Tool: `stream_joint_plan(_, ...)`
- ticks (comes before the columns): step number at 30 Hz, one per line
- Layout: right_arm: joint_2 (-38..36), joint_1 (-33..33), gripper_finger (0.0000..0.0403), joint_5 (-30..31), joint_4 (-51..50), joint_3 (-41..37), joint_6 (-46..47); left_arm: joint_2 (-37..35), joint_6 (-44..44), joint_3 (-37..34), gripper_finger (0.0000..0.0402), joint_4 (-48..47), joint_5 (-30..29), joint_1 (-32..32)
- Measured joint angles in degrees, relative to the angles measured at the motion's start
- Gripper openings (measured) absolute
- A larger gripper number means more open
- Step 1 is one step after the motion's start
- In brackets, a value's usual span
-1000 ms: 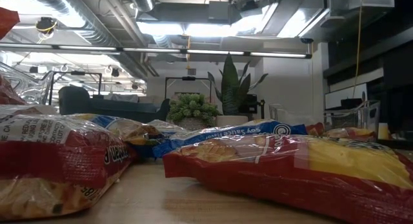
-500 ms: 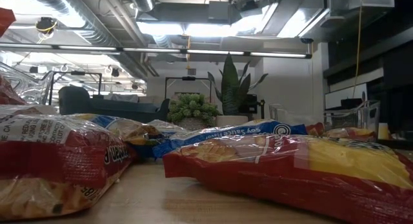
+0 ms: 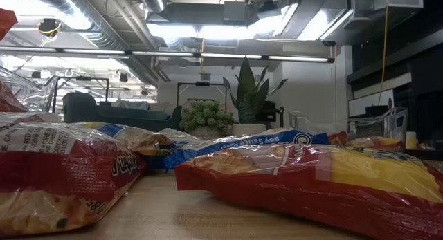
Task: Sort Maruchan noodles
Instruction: Put the orange noodle pack into the bottom transparent bin
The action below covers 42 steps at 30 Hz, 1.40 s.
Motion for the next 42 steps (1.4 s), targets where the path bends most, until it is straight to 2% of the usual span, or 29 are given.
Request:
stream_joint_plan(9,0.0,0.0,0.0003,0.1,0.0,0.0,1.1,0.0,8.2,-7.4,0.0119,14.5,5.0,0.2)
stream_joint_plan(16,0.0,0.0,0.0003,1.1,0.0,0.0,1.7,0.0,8.2,-10.2,0.0133,14.5,8.0,1.7)
stream_joint_plan(21,0.0,0.0,0.0003,1.1,0.0,0.0,1.7,0.0,9.5,-10.7,0.0128,14.6,13.4,3.8)
stream_joint_plan(26,0.0,0.0,0.0003,1.1,0.0,0.0,1.7,0.0,5.7,-10.7,0.0095,14.1,15.6,5.6)
stream_joint_plan(32,0.0,0.0,0.0003,1.1,0.0,0.0,1.7,0.0,0.3,-10.7,0.0013,14.0,21.5,7.8)
stream_joint_plan(37,0.0,0.0,0.0003,1.0,0.0,0.0,1.7,0.0,-4.8,-10.0,0.0002,13.0,22.4,8.2)
stream_joint_plan(42,0.0,0.0,0.0003,1.0,0.0,0.0,1.5,0.1,-7.7,-5.5,0.0001,5.4,24.2,8.1)
